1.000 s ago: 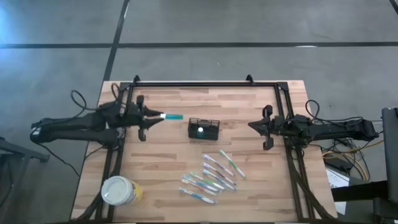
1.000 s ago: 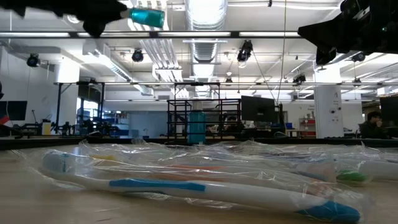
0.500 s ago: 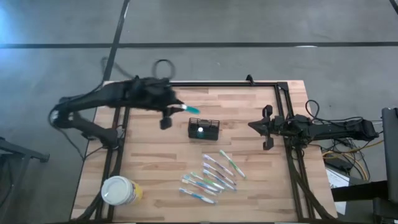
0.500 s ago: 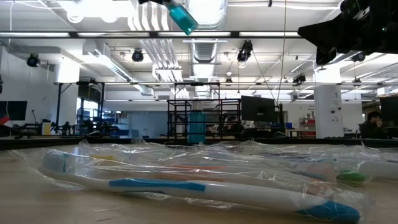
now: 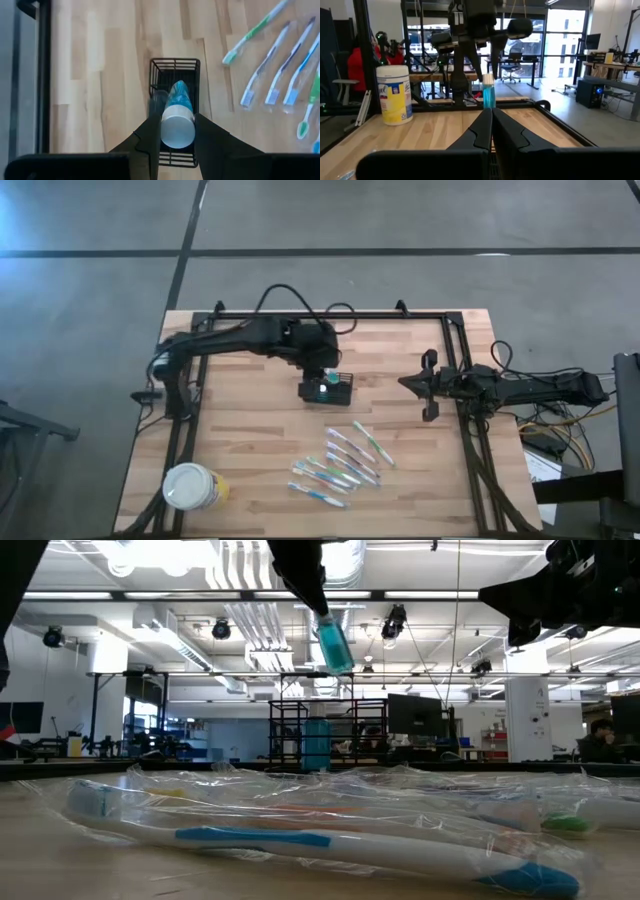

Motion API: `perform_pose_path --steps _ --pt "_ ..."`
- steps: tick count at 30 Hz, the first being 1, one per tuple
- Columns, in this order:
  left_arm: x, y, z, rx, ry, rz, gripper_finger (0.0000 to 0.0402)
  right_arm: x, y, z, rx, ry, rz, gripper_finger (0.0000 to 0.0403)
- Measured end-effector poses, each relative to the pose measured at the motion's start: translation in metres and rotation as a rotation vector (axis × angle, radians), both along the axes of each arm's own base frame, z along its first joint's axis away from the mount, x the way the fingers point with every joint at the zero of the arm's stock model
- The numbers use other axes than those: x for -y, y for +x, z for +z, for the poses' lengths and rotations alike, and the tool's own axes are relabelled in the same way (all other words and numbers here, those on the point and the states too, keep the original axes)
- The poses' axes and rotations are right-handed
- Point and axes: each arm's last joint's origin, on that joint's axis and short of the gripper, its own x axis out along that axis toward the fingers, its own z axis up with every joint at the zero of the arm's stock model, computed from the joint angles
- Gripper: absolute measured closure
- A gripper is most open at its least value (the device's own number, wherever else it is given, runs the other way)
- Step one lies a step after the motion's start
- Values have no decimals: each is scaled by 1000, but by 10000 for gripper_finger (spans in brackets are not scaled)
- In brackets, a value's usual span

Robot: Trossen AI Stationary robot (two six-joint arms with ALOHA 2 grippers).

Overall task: Pick & Place toothbrushing station
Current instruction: Put the blue mouthwash bottle into the black organizer

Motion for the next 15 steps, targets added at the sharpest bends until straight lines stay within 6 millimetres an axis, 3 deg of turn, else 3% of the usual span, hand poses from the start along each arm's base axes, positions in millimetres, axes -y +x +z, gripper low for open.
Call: perform_pose_path --steps 5,15 --pt "-1 12 -9 -32 6 -17 308 0 0 0 0 -4 -1 394" --pt "-1 16 -27 -65 -4 -17 308 0 0 0 0 -7 -2 394"
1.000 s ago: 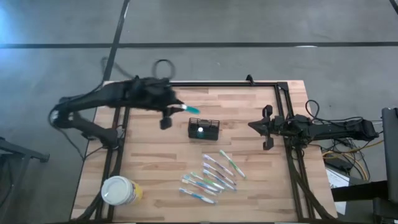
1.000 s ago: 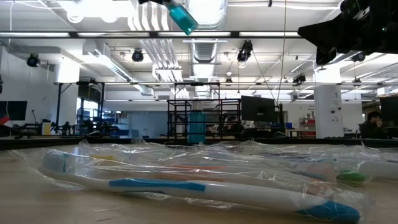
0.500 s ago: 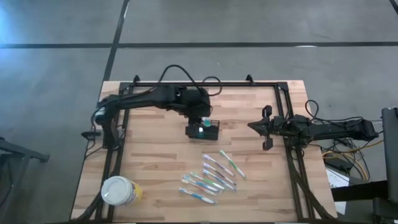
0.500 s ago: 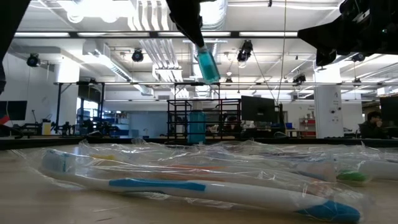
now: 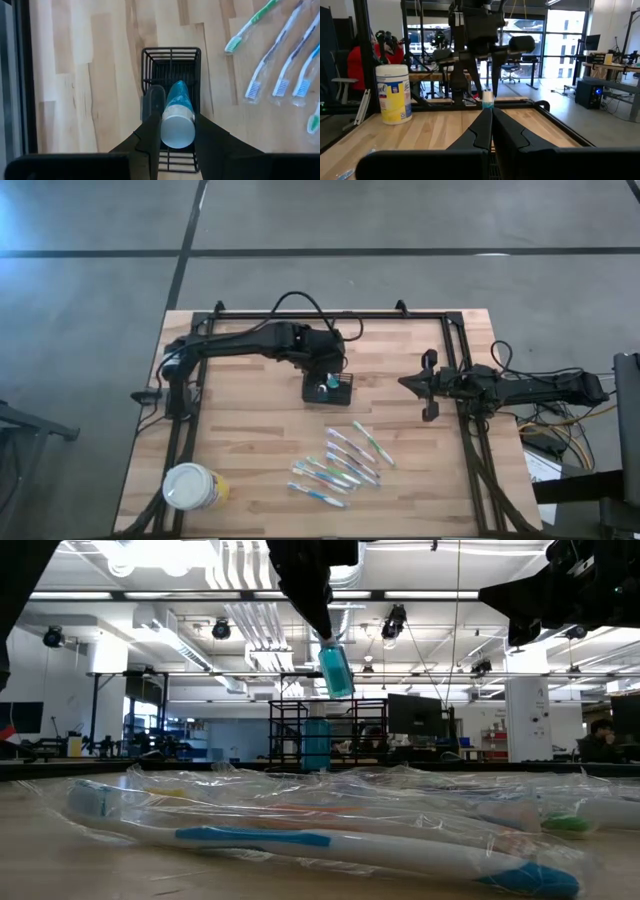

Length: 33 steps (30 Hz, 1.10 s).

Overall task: Pick & Place toothbrushing station
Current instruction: Put the blue mouthwash bottle into the black organizer

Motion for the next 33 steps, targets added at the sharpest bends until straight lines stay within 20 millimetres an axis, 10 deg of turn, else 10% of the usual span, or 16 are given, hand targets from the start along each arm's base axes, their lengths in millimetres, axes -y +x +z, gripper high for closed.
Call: perform_pose_path --steps 33 --pt "-3 29 -80 -121 1 -77 308 0 0 0 2 -3 -2 394"
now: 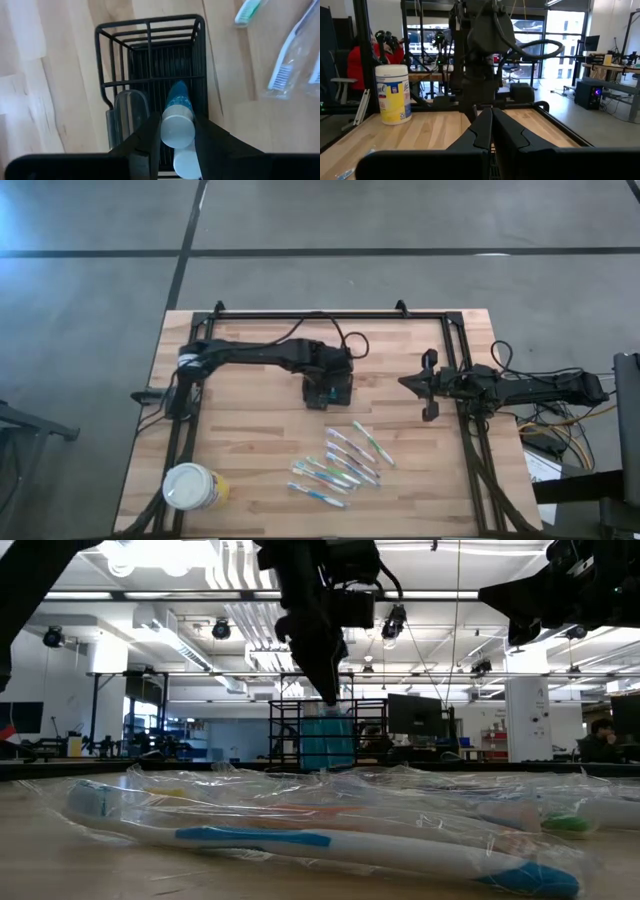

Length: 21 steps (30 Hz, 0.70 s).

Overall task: Pick & Place toothbrushing station
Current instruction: Put the blue mouthwash bottle into the black organizer

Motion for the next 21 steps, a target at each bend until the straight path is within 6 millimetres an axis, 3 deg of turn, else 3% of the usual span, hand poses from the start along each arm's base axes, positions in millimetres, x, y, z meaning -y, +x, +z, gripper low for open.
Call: perform_pose_path --steps 15,21 --pt "0 5 -9 -19 10 -7 306 0 0 0 -1 -4 0 394" --pt "-1 4 -11 -26 10 -6 213 0 0 0 -1 -2 0 394"
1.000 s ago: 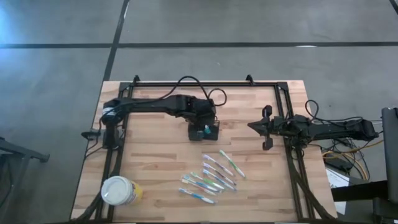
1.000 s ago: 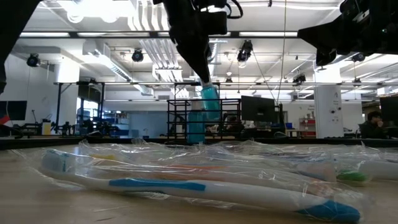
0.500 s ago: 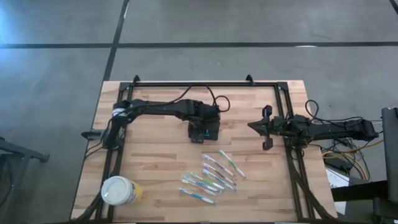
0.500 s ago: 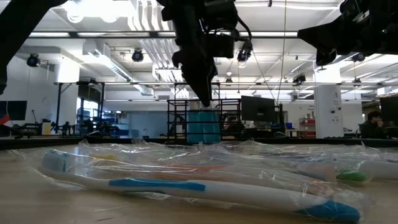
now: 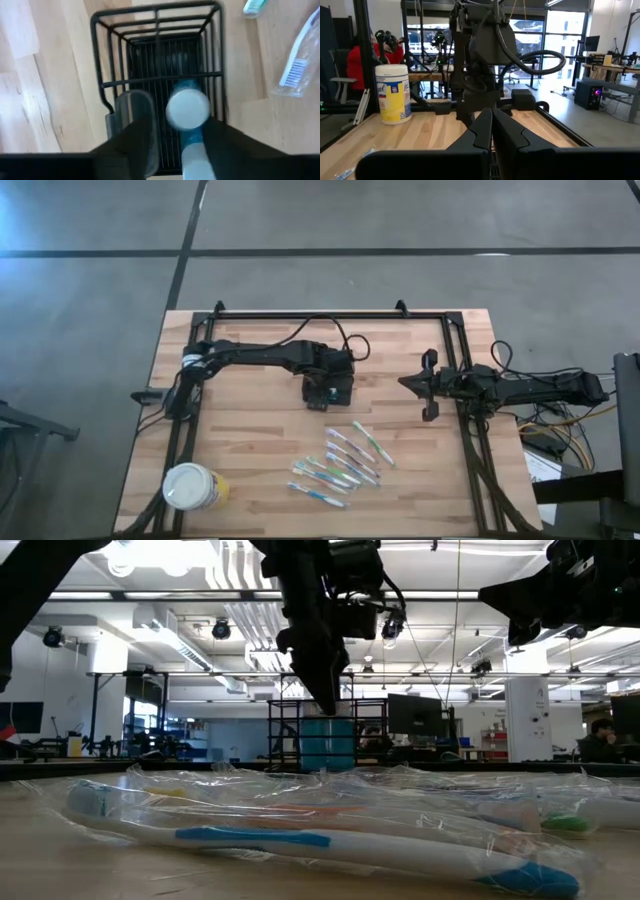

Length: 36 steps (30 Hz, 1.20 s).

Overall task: Pick & Place toothbrushing station
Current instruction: Put the blue mouthwash bottle into the black organizer, then put the top green toothbrush into the black organizer

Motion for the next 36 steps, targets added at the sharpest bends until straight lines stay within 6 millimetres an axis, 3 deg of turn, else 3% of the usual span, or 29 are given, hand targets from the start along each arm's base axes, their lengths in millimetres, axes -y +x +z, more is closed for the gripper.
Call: perform_pose_path --steps 4,8,17,27,31,36 --pt "0 0 1 1 0 -1 158 0 0 0 0 2 0 394" --pt "1 1 5 14 -1 -3 128 0 0 0 0 2 1 394" --pt "1 1 27 53 1 -4 131 0 0 0 0 2 1 394" --pt "1 0 31 61 2 -6 132 0 0 0 0 2 1 394" --pt "3 -13 54 101 -5 -10 133 0 0 0 -1 2 1 394" --pt "-1 -46 76 160 -17 2 136 0 0 -1 -6 2 1 394"
